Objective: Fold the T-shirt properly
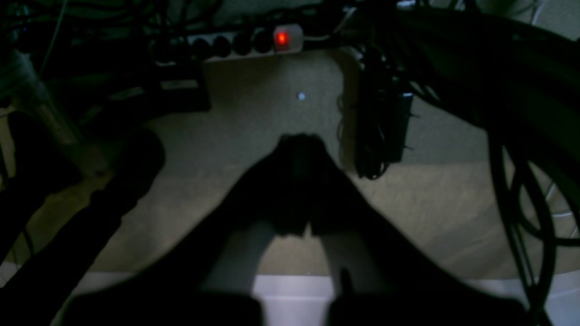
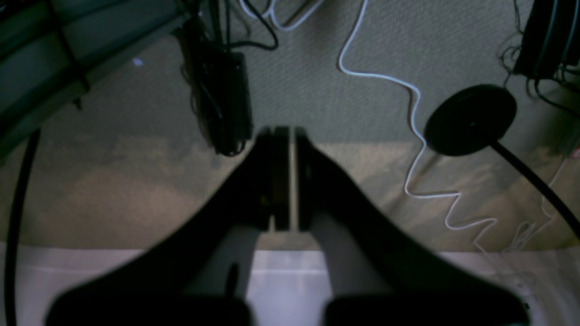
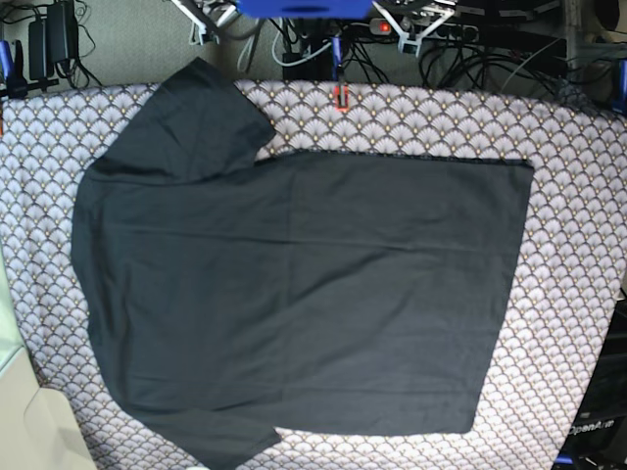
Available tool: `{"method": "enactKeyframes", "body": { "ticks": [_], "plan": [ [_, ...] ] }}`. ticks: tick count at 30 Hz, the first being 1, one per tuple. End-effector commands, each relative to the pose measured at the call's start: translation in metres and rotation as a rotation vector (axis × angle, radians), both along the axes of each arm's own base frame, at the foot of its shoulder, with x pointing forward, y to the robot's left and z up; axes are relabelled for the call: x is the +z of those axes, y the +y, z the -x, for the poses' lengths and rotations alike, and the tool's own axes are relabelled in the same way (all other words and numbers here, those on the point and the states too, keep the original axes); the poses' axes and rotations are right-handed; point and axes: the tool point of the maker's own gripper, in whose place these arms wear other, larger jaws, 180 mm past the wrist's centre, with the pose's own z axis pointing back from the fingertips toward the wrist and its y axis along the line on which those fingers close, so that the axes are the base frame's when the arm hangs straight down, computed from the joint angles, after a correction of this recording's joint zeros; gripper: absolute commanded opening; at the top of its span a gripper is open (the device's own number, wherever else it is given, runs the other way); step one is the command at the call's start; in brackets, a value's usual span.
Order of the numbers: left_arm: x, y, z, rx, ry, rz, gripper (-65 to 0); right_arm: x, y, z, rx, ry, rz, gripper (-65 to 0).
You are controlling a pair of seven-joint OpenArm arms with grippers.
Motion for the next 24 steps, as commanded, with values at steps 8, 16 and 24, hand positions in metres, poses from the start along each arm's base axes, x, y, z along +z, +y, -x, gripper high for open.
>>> {"method": "enactKeyframes", "body": {
  "ticks": [8, 16, 24],
  "plan": [
    [0.0002, 0.0054, -0.0001, 0.008, -0.002, -0.013, -65.0, 0.0000, 0.0003, -0.0014, -0.007, -0.006, -0.007, -65.0],
    [0.0003, 0.0076, 0.0009, 0.011, -0.001, -0.016, -65.0, 0.0000, -0.0012, -0.0021, -0.016, -0.007, -0.003, -65.0],
    [0.0002, 0.0069, 0.0020, -0.001, 0.001, -0.014, -65.0, 0.0002, -0.0011, 0.0011, -0.011, -0.011, -0.003, -65.0]
  ]
}}
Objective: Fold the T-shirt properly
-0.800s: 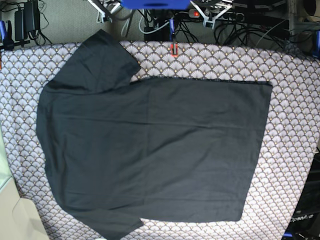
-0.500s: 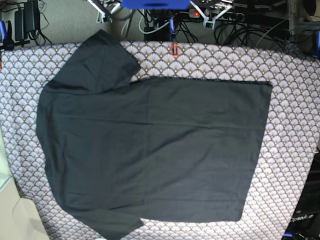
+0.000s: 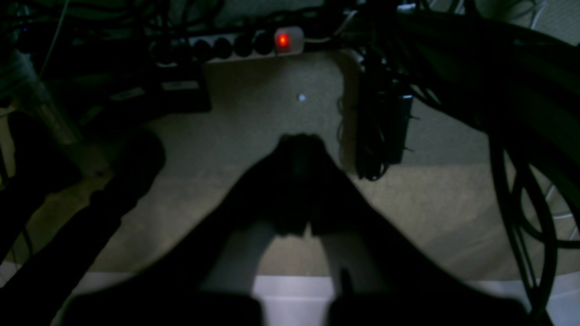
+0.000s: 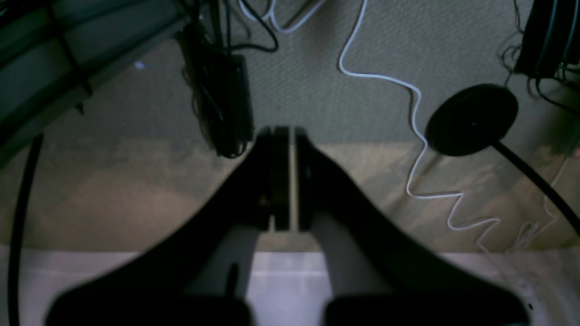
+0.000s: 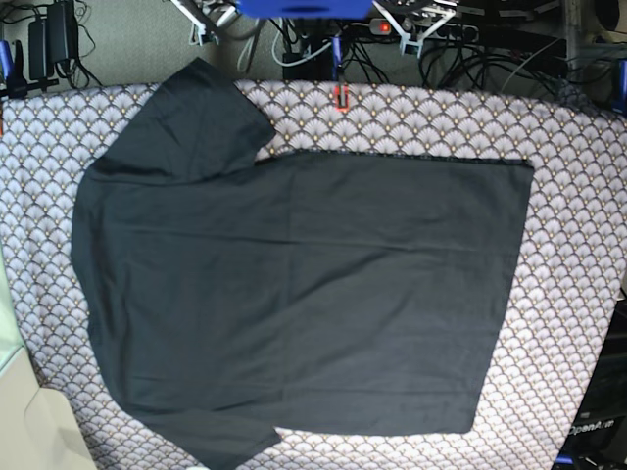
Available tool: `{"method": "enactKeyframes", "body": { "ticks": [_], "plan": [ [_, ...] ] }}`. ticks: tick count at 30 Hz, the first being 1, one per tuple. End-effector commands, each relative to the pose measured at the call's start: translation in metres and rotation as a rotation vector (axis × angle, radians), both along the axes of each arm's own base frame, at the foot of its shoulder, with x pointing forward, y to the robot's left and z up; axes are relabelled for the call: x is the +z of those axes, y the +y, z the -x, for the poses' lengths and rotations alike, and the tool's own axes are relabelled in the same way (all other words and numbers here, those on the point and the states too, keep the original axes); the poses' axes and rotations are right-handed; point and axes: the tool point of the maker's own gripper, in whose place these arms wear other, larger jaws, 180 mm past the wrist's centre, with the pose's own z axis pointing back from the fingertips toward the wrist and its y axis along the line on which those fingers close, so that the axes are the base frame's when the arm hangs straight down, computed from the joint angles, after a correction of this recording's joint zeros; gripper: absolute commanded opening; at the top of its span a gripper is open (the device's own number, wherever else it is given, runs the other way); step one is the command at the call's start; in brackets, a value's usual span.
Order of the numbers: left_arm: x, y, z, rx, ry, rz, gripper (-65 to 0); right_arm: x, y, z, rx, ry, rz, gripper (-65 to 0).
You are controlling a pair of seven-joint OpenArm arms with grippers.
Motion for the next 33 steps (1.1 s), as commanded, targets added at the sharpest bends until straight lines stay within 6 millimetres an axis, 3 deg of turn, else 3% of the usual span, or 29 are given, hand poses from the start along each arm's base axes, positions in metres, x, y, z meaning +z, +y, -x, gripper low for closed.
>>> {"method": "enactKeyframes", "body": {
  "ticks": [1, 3, 6, 9, 17, 22, 27, 30, 33],
  "plan": [
    [0.000, 0.002, 0.002, -0.006, 0.001, -0.002, -65.0, 0.000, -0.001, 0.000, 0.001, -0.018, -0.004, -65.0],
    [0.000, 0.003, 0.003, -0.006, -0.001, -0.002, -65.0, 0.002, -0.009, 0.002, 0.005, -0.062, 0.008, -65.0],
    [0.001, 0.003, 0.030, -0.004, 0.027, 0.000, -65.0, 0.006, -0.018, 0.012, 0.010, -0.124, 0.022, -65.0],
    [0.004, 0.010, 0.037, -0.003, -0.042, -0.003, -65.0, 0.012, -0.032, 0.021, 0.020, -0.193, 0.042, -65.0],
    [0.027, 0.002, 0.082, -0.022, -0.220, 0.034, -65.0, 0.054, -0.039, 0.074, 0.048, -0.435, 0.046, -65.0],
    [0.064, 0.000, 0.108, 0.033, -0.414, 0.125, -65.0, 0.094, -0.047, 0.097, 0.074, -0.608, 0.053, -65.0],
    [0.111, 0.018, 0.136, 0.129, -0.602, 0.086, -65.0, 0.133, -0.054, 0.110, 0.103, -0.761, 0.054, -65.0],
    [0.133, 0.021, 0.161, 0.133, -0.633, 0.079, -65.0, 0.141, -0.052, 0.108, 0.111, -0.799, 0.047, -65.0],
    [0.143, 0.021, 0.154, 0.135, -0.694, 0.087, -65.0, 0.156, -0.048, 0.099, 0.120, -0.877, 0.035, -65.0]
  ]
}}
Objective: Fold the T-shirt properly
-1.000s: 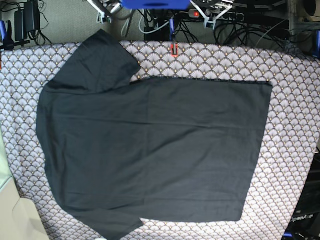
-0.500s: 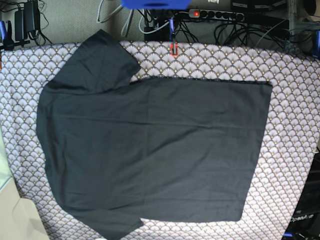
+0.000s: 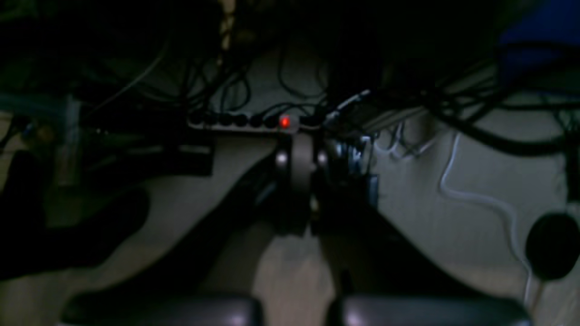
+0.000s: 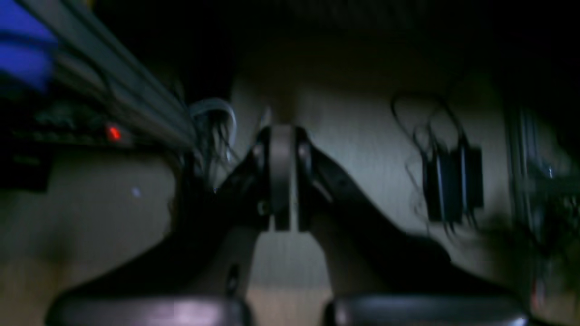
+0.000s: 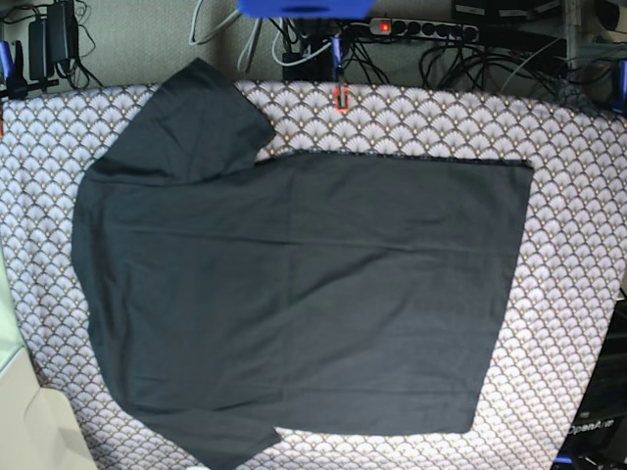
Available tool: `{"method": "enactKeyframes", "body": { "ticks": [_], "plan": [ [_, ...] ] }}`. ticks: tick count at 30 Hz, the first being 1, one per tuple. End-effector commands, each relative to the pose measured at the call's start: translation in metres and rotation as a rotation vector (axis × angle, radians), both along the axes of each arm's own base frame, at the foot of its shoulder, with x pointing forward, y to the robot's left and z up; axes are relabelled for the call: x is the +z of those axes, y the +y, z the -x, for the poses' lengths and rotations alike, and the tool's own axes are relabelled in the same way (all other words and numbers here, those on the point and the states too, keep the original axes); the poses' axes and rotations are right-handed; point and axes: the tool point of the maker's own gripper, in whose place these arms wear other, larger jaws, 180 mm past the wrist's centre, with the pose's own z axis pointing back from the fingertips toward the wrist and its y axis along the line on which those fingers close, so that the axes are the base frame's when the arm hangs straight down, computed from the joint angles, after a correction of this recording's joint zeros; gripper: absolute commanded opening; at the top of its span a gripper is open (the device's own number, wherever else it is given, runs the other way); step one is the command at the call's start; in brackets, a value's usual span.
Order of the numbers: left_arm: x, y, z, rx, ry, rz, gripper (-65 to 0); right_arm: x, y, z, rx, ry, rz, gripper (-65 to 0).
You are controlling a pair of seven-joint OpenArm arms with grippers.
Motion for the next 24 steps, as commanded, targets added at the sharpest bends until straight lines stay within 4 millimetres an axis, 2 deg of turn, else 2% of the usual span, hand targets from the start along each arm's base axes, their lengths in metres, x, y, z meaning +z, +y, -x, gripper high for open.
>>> {"method": "enactKeyframes", "body": {
  "ticks": [1, 4, 7, 9, 10, 12, 15, 18, 19, 22, 24],
  "plan": [
    [0.015, 0.005, 0.004, -0.006, -0.045, -0.004, -65.0, 0.015, -0.001, 0.005, 0.008, -0.041, -0.004, -65.0],
    [0.051, 0.001, -0.016, -0.012, -0.194, 0.015, -65.0, 0.047, 0.005, -0.008, 0.024, -0.152, -0.018, -65.0],
    [0.104, 0.001, -0.039, 0.014, -0.351, 0.034, -65.0, 0.081, 0.001, -0.030, 0.043, -0.236, -0.009, -65.0],
    [0.135, 0.005, -0.062, 0.015, -0.412, 0.055, -65.0, 0.104, 0.002, -0.055, 0.045, -0.269, -0.003, -65.0],
    [0.147, 0.005, -0.073, 0.013, -0.422, 0.071, -65.0, 0.111, 0.004, -0.064, 0.049, -0.262, -0.004, -65.0],
    [0.166, 0.005, -0.105, 0.000, -0.438, 0.100, -65.0, 0.135, 0.003, -0.097, 0.051, -0.282, 0.012, -65.0],
    [0.184, 0.015, -0.154, -0.007, -0.442, 0.101, -65.0, 0.166, 0.006, -0.144, 0.054, -0.311, 0.023, -65.0],
    [0.192, 0.027, -0.188, -0.009, -0.409, 0.067, -65.0, 0.179, 0.010, -0.171, 0.075, -0.300, 0.028, -65.0],
    [0.197, 0.030, -0.206, -0.012, -0.418, 0.057, -65.0, 0.184, 0.011, -0.186, 0.089, -0.307, 0.031, -65.0],
    [0.205, 0.036, -0.248, -0.026, -0.395, 0.038, -65.0, 0.186, 0.013, -0.219, 0.095, -0.286, 0.035, -65.0],
    [0.207, 0.043, -0.278, -0.031, -0.377, 0.007, -65.0, 0.180, 0.020, -0.239, 0.112, -0.262, -0.024, -65.0]
  ]
}}
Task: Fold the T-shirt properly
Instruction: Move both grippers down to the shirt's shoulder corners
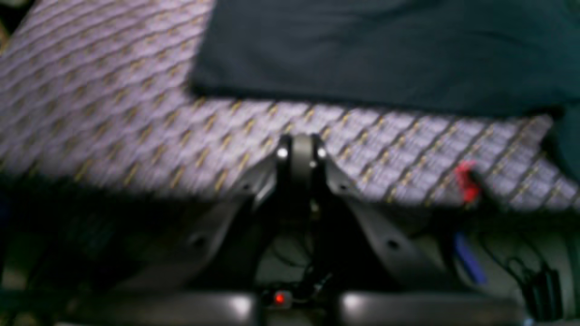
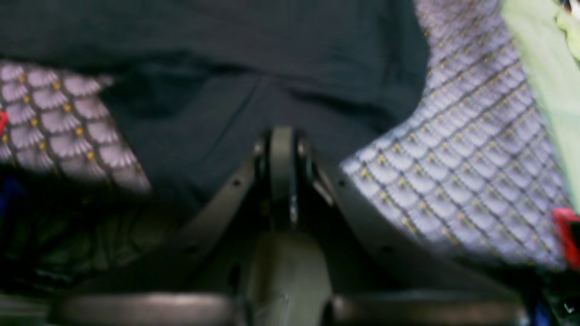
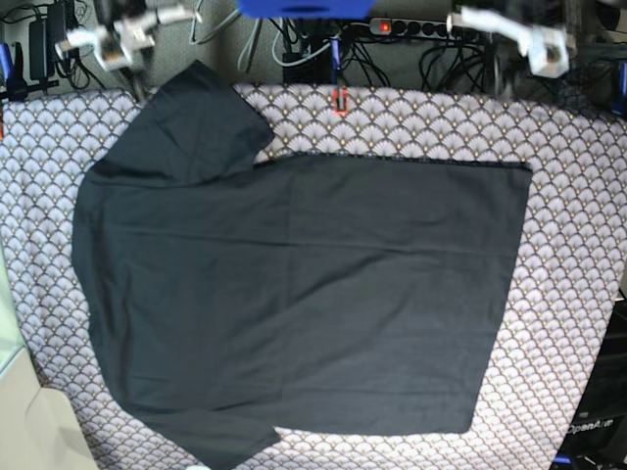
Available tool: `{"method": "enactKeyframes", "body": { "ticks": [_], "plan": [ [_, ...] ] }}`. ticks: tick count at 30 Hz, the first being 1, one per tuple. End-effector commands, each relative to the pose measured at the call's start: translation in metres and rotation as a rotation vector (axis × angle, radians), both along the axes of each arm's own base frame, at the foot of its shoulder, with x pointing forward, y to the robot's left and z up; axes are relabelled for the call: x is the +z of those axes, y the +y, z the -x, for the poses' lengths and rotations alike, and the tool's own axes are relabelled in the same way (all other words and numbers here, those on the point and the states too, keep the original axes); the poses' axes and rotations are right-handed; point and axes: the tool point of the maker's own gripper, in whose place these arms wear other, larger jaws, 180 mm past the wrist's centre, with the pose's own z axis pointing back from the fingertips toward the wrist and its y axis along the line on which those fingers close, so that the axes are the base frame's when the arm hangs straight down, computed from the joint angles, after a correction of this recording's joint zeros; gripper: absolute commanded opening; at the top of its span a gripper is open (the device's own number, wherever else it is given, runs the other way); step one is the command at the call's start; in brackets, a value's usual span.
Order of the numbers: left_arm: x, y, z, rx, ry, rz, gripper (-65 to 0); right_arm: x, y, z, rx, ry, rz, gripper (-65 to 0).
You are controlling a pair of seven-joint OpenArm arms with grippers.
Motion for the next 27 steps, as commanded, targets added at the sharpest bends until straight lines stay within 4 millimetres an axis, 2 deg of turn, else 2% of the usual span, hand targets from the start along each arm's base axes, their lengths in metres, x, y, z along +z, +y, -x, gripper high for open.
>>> {"method": "enactKeyframes", "body": {
  "ticks": [1, 4, 8, 10, 15, 18, 20, 22, 24, 27],
  "plan": [
    [0.009, 0.008, -0.014, 0.026, -0.023, -0.021, -65.0, 0.008, -0.001, -0.013, 0.007, -0.029, -0.026, -65.0],
    [0.002, 0.024, -0.044, 0.074, 0.033, -0.040, -65.0, 0.001, -0.008, -0.029, -0.014, 0.032, -0.111, -65.0],
    [-0.001, 0.038, -0.062, 0.141, 0.087, -0.031, -65.0, 0.006, -0.026, -0.046, -0.050, 0.039, -0.158, -65.0],
    [0.003, 0.040, -0.075, 0.132, 0.084, -0.038, -65.0, 0.007, -0.024, -0.053, -0.050, 0.047, -0.183, -64.7],
    [0.005, 0.040, -0.086, 0.123, 0.099, -0.039, -65.0, 0.007, -0.014, -0.055, -0.026, 0.078, -0.294, -52.1],
    [0.005, 0.040, -0.088, 0.123, 0.106, -0.038, -65.0, 0.016, -0.003, -0.058, 0.008, 0.068, -0.411, -41.8],
    [0.009, 0.041, -0.096, 0.114, 0.095, -0.046, -65.0, 0.024, -0.004, -0.063, 0.021, 0.050, -0.461, -34.3],
    [0.009, 0.043, -0.097, 0.106, 0.108, -0.054, -65.0, 0.030, -0.011, -0.064, 0.020, 0.039, -0.512, -27.8],
    [0.009, 0.045, -0.099, 0.099, 0.120, -0.067, -65.0, 0.028, -0.022, -0.064, -0.006, 0.044, -0.568, -24.3],
    [0.015, 0.049, -0.107, 0.099, 0.104, -0.078, -65.0, 0.008, -0.051, -0.065, -0.095, 0.078, -0.627, -23.5]
  ]
}}
